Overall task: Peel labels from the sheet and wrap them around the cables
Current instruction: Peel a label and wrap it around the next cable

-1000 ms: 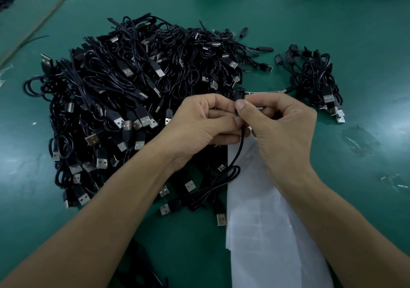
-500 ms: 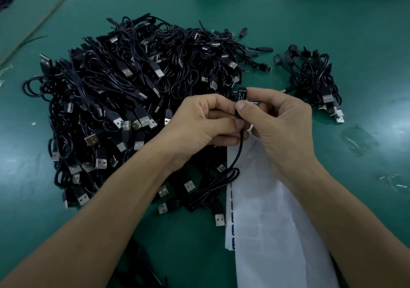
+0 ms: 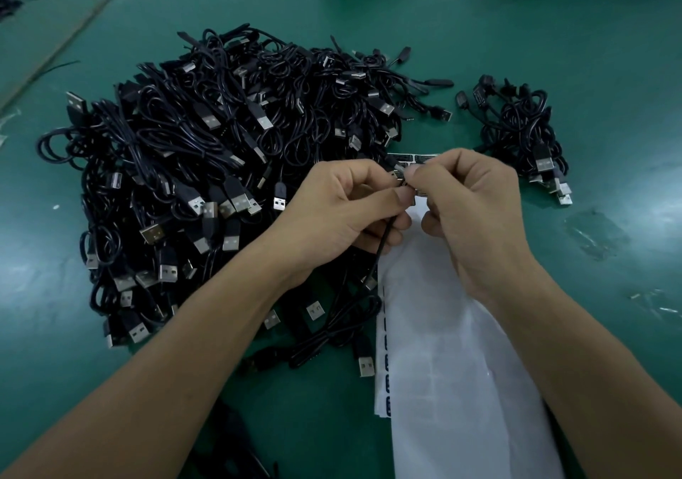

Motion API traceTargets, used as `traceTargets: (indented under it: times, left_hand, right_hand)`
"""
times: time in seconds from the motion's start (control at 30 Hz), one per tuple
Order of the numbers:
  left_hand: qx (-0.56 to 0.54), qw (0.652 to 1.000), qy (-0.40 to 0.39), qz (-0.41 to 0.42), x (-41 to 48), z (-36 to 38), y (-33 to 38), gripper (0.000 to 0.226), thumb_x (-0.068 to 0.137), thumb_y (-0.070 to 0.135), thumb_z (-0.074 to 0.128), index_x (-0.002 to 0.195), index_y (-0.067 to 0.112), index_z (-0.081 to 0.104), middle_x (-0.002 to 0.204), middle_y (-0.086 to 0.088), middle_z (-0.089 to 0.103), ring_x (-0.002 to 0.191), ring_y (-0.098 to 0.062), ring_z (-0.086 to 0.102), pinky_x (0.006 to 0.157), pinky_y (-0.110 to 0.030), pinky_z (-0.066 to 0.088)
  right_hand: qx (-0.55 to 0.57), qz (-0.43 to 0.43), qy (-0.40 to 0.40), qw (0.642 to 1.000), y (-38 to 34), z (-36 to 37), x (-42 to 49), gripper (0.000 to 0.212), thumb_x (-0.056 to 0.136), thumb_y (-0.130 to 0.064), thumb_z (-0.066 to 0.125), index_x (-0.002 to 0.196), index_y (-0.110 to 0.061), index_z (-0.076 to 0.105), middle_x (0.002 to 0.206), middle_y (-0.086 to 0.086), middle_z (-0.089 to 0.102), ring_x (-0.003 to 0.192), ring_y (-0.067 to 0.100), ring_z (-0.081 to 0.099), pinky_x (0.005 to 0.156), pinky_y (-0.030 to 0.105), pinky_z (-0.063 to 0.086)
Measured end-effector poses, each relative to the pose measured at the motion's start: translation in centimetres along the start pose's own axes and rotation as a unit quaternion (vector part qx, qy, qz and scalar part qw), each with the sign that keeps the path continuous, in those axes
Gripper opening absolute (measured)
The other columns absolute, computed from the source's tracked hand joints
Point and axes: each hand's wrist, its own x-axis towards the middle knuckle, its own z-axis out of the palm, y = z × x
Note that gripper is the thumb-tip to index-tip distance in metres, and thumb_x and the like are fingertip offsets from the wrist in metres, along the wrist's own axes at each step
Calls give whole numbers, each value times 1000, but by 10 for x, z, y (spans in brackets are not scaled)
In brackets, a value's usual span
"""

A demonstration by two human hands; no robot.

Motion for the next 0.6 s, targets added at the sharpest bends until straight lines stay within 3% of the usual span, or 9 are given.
traceTargets:
  times: [0.23,0.4,0.5,0.6]
  left_hand:
    - [17,1000,17,13,0,2,-2,17,97,17,65,82,12,70,65,-4,68,55,-14,64,52,-25,55]
    - [20,997,55,48,-1,4,1,21,95,20,67,77,10,70,62,-4,66,53,-14,61,48,-23,51]
    - [39,983,137,116,-1,1,7,23,97,22,65,77,13,74,60,-3,63,54,-9,54,46,-18,45]
    - [15,970,200,140,1,-4,12,28,99,25,63,75,15,72,47,11,48,44,-3,40,42,-15,35]
  right_hand:
    - [-70,-41,18,997,2,-1,-1,35,92,-32,67,60,-20,60,48,-14,46,42,4,41,48,14,36]
    - [-87,-41,10,995,3,-1,-4,51,101,-38,54,61,-8,51,52,-3,39,48,13,32,51,32,32]
    - [-89,-32,-12,995,-3,0,-7,50,102,-48,47,75,-14,71,54,-3,53,47,10,45,47,27,36]
    - [-142,-33,-97,985,-8,5,-14,43,88,-60,58,79,-20,73,65,1,67,55,13,60,48,31,45]
